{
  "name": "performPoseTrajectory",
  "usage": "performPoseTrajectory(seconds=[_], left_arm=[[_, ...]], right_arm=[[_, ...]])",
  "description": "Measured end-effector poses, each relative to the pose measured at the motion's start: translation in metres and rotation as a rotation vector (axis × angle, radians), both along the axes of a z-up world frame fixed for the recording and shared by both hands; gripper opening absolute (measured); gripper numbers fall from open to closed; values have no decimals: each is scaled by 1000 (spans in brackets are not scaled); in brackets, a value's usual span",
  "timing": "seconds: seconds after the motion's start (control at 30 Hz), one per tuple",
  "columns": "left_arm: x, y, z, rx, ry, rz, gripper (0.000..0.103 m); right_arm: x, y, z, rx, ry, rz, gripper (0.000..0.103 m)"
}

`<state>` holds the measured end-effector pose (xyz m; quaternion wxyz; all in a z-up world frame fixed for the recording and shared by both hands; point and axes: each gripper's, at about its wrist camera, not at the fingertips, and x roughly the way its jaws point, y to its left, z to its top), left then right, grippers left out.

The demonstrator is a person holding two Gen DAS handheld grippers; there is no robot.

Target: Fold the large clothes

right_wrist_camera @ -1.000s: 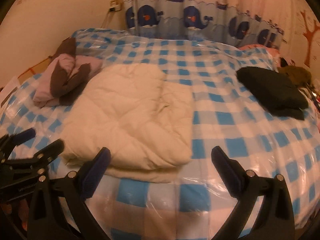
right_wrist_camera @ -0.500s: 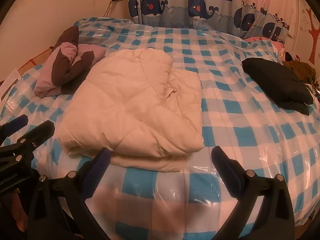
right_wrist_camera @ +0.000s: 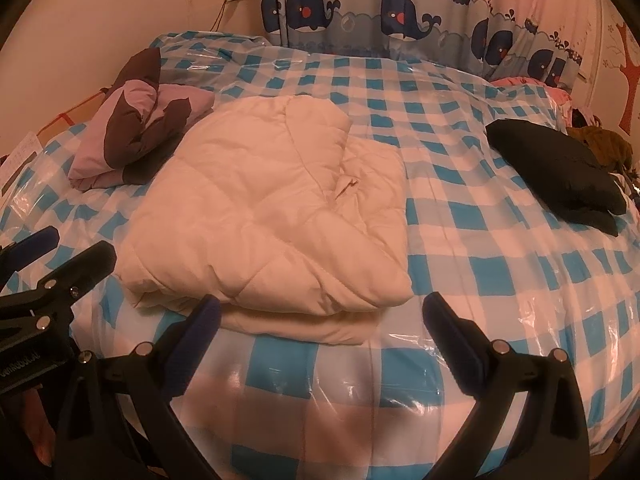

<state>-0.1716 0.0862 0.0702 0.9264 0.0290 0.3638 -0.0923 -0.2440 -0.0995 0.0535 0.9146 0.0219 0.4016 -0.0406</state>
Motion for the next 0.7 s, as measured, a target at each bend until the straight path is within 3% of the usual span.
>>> performPoseTrajectory(seconds=[0.7], left_arm=[[0,-1,0,-5,2,-2,90]], right_arm=[[-1,2,1,-3,-2,-3,97]])
